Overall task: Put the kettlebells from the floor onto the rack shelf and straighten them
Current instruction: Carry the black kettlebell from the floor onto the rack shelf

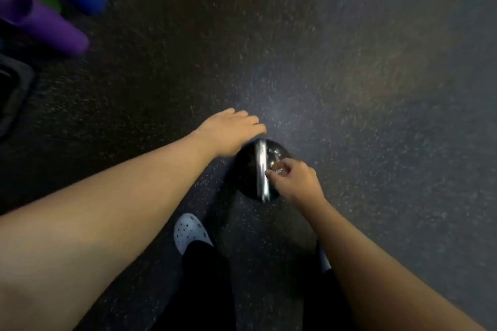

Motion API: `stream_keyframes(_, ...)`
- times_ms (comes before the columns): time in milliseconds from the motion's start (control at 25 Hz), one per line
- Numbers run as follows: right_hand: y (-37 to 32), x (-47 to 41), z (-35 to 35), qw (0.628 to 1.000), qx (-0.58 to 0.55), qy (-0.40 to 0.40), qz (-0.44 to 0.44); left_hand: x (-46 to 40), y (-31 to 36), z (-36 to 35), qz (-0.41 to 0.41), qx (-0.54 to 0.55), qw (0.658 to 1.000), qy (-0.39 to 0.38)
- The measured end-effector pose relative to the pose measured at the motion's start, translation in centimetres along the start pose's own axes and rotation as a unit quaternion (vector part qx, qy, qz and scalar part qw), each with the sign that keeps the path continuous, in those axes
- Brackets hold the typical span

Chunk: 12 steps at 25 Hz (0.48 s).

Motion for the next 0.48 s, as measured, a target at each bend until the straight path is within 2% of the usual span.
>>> stream_keyframes(160, 4.7, -3.7, -7.3, 0.995, 0.017, -0.039, -0.086, -3.4, -0.1, -7.8, -0.033, 0.010, 0.997, -0.067)
stream_keyframes(240, 5.7, -4.3, -9.0, 0.993, -0.023, -0.044, -0.111, -4.7, 0.6, -9.4, -0.062, 0.027, 0.997, -0.042)
stream_keyframes(320, 5.7, -4.5, -9.5, 0.989, -0.061, -0.048, -0.124, -6.0, 0.9, -9.5, -0.084, 0.042, 0.995, -0.018)
stream_keyframes(360, 5.5, -4.3, -9.3, 0.988, -0.070, -0.047, -0.130, -6.4, 1.0, -9.3, -0.090, 0.055, 0.994, -0.032)
stream_keyframes(480, 3.4, -3.3, -6.6, 0.995, -0.008, -0.028, -0.091, -4.9, 0.0, -7.9, -0.089, 0.104, 0.989, -0.064)
Point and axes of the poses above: each hand's wrist, its own x-axis away from the middle knuckle, its own z-axis out of the back of the hand, y = z × x, the point moved 6 cm from there along -x, towards the middle knuckle, and after that the axes turned 2 degrees about -x, right-handed, at the moved point
